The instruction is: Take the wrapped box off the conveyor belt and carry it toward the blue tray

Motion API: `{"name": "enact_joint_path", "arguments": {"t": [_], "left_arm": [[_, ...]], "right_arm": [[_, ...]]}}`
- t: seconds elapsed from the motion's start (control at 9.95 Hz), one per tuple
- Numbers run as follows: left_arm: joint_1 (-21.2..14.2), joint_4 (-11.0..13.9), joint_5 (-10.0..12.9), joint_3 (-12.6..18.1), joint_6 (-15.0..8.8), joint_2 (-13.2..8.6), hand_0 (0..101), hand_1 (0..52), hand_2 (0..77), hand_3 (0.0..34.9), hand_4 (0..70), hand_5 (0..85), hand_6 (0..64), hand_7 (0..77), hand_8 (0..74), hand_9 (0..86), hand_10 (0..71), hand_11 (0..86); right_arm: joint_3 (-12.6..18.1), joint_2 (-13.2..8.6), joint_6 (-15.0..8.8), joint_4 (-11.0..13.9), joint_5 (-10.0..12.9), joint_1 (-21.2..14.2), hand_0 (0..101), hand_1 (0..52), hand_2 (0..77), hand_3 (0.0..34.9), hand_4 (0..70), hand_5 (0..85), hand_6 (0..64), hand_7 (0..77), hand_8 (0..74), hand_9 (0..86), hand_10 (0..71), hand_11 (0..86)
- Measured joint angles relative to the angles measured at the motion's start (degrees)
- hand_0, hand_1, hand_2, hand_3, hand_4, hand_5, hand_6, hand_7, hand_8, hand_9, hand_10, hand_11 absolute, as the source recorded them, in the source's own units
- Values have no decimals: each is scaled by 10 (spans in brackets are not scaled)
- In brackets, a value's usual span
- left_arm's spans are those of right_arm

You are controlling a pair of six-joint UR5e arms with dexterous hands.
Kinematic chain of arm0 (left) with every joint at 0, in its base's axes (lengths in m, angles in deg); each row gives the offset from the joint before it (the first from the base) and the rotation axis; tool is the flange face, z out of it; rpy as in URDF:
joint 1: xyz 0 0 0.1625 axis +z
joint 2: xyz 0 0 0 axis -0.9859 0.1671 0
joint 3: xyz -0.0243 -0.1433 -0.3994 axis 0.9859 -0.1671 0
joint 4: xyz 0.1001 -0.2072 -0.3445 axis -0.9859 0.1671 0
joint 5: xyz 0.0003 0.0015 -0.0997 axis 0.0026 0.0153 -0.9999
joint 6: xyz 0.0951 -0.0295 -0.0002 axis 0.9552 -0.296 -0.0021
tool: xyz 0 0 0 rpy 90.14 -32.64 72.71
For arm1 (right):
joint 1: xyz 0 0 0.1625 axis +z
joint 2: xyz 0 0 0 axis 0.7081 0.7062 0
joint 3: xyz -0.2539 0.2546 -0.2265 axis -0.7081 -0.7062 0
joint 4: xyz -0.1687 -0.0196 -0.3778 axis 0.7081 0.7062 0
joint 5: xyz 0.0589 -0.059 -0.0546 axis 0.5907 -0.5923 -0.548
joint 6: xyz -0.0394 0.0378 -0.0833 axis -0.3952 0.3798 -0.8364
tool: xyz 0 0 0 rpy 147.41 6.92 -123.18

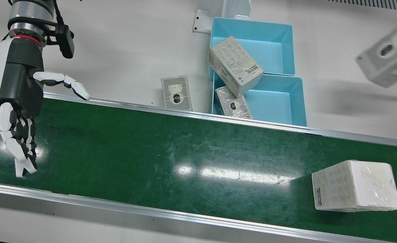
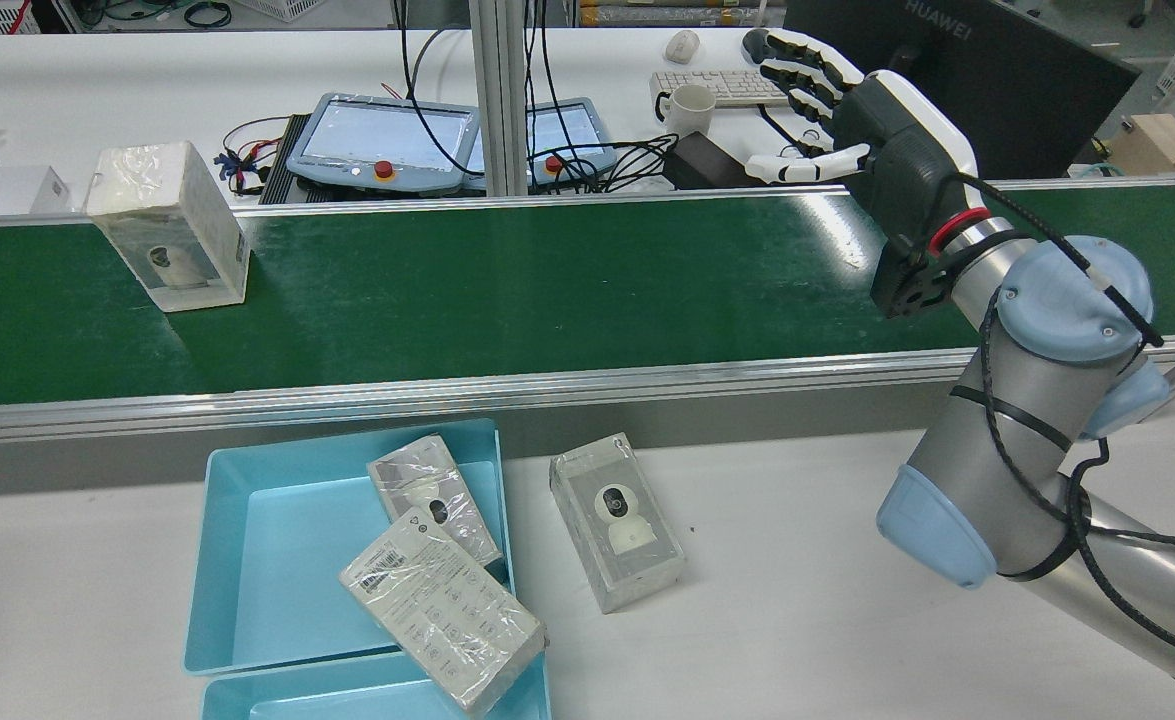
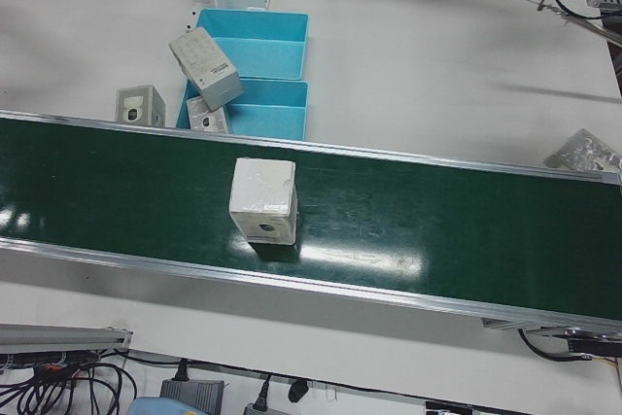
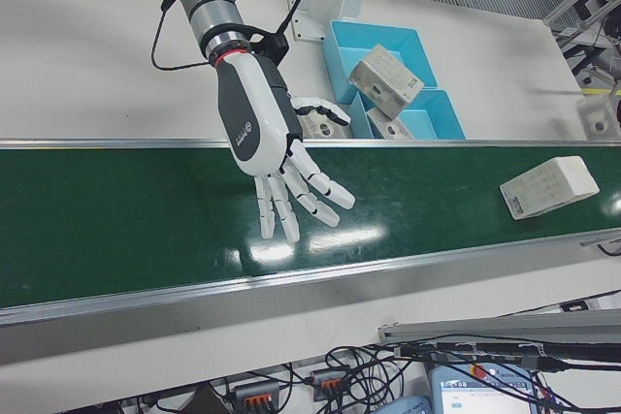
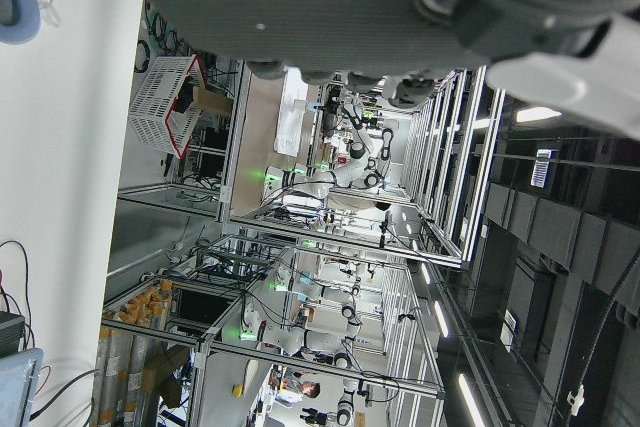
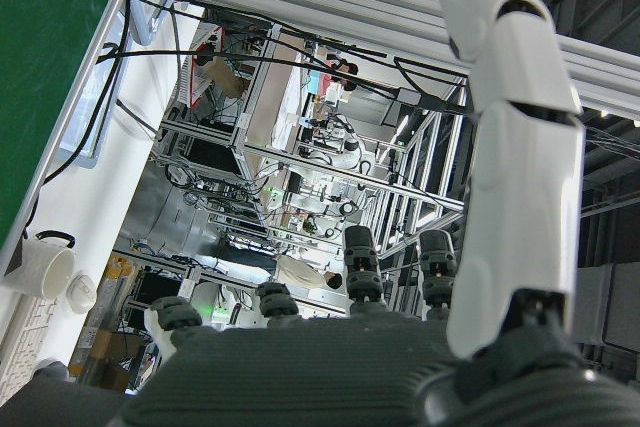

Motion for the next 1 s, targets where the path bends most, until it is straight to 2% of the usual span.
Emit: {"name": "enact_joint_path", "arguments": {"t": [0.3,0.4,1.0], "left_arm": [[0,0,0,0,0,0,0,0,5,0,5,5,5,5,5,0,5,0],[0,0,0,0,0,0,0,0,5,0,5,5,0,5,5,0,5,0],[0,0,0,0,0,0,0,0,5,0,5,5,0,5,0,5,5,0]], "right_arm": [[-2,-1,0,-1,0,-3,470,164,240,300,27,169,0,169,5,65,22,33],[-2,-1,0,-1,0,-4,465,147,229,301,27,180,0,180,11,60,22,33],[-6,-1,-1,-1,1,-6,465,153,229,298,38,185,0,175,11,60,22,44]]}}
